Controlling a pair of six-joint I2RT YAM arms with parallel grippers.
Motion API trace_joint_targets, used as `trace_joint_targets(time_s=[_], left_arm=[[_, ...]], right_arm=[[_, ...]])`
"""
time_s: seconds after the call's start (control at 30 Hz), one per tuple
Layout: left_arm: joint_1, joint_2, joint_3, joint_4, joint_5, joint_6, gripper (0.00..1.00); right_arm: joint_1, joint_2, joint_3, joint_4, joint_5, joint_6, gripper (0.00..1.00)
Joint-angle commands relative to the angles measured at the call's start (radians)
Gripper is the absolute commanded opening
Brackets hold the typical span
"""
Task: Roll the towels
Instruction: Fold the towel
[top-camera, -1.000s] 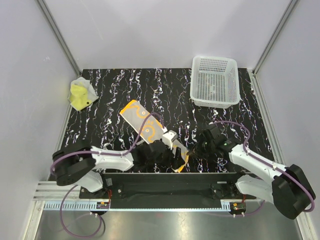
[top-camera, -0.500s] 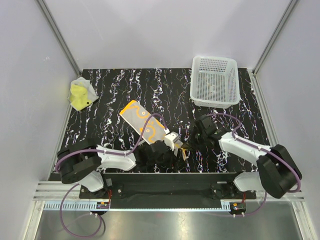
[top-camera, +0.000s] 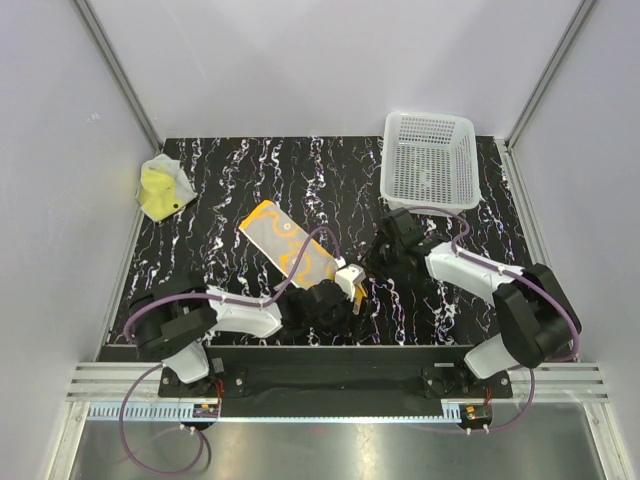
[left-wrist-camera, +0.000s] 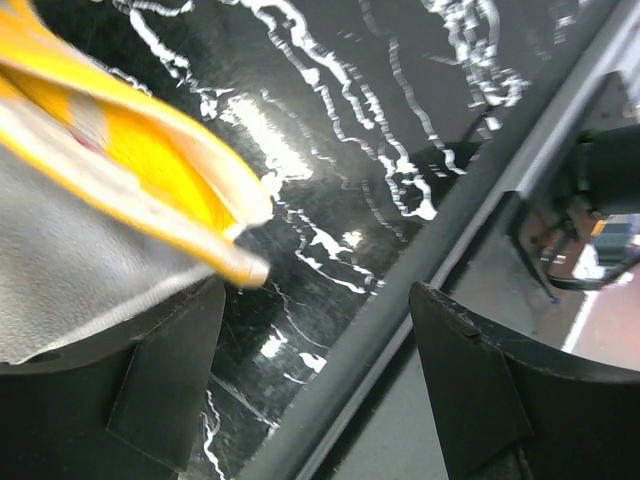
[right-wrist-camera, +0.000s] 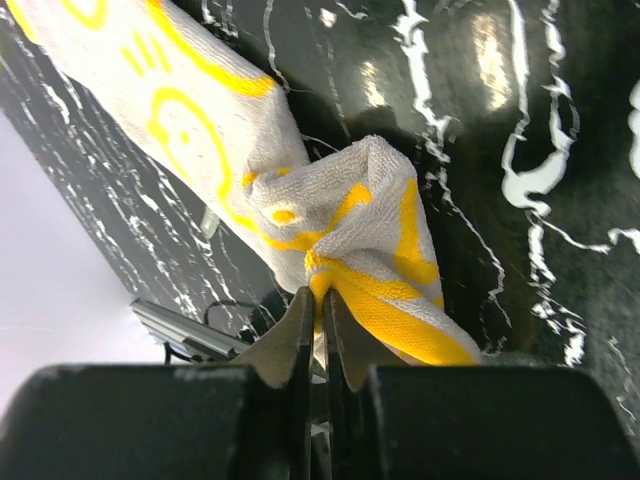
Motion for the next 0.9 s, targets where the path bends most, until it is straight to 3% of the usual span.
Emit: trace_joint_targets(time_s=[0.0,0.2,0.37,0.4,0.43,0.47,0.5,0.53,0.6,0.7,0.87], left_arm=[[-0.004,0.045,0.064,-0.019,-0.038,0.022,0.80],[-0.004,0.055,0.081,-0.058,-0.075,0.021,0.77],[-0.004,-0.190,-0.011,-0.117,-0.108,0.012,0.78],[-0.003,-0.227,-0.017,-0.145,-0.119,0.015,0.79],[-0.004,-0.299,-0.025,-0.205,-0.131,0.018,0.79],[-0.004,-0.333,-0.025,-0.239,-0.144,0.022,0.79],[-0.004,-0.367,-0.025,-0.272,-0.156,0.030,0.79],[-0.004,-0.428,-0.019,-0.341,-0.170,0.036,0.79],[-0.004,-0.515,-0.009,-0.401,-0.200,0.045,0.80],[-0.003,-0.594,-0.009,-0.486,-0.263,0.059,0.82],[0.014,-0.568,-0.034,-0.437,-0.309,0.064,0.84]], right_arm=[[-0.010,0.024,0.042,0.041,-0.049,-0.016,0.00],[-0.012,0.058,0.042,0.063,-0.072,-0.012,0.00],[-0.015,-0.019,-0.007,-0.009,-0.004,-0.039,0.03],[-0.015,-0.045,-0.035,-0.029,0.019,-0.053,0.11],[-0.015,-0.100,-0.047,-0.047,0.042,-0.065,0.25],[-0.016,-0.127,-0.059,-0.096,0.097,-0.076,0.67],[-0.015,-0.155,-0.075,-0.119,0.119,-0.091,0.82],[-0.015,-0.208,-0.105,-0.139,0.139,-0.096,0.91],[-0.015,-0.259,-0.165,-0.187,0.176,-0.096,1.00],[-0.010,-0.359,-0.275,-0.189,0.165,-0.055,1.00],[0.020,-0.476,-0.417,-0.109,0.147,0.025,1.00]])
